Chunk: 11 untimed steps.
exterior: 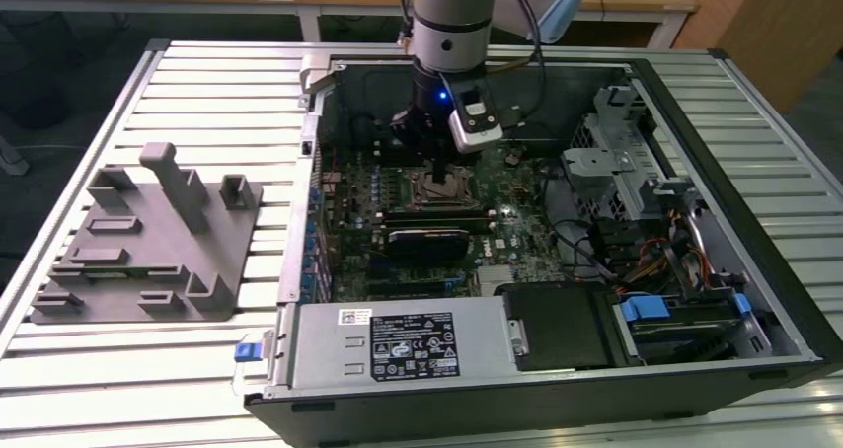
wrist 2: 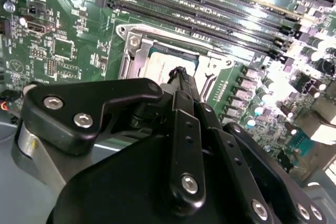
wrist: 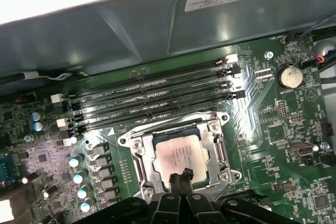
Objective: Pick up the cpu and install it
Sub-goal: 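Install the first cpu locking lever, then install the second cpu locking lever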
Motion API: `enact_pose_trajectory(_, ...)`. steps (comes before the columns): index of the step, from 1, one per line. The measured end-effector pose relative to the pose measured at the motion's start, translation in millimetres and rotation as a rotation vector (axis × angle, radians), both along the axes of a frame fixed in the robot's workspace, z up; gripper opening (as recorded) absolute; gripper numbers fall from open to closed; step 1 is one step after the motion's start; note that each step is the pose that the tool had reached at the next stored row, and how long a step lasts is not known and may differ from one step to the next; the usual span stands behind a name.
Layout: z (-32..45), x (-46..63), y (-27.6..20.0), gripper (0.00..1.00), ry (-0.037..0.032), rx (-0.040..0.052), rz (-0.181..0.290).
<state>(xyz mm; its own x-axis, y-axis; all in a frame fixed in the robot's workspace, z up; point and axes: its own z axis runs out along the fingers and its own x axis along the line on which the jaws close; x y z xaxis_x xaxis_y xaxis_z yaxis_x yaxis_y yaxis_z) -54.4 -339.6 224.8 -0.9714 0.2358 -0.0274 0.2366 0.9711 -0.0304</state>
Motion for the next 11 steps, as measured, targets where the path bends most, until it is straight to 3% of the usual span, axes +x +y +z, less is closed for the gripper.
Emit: enact_pose_trajectory(11, 0.3, 5.8, 0.0, 0.11, 0.0, 0.0001, 0.0)
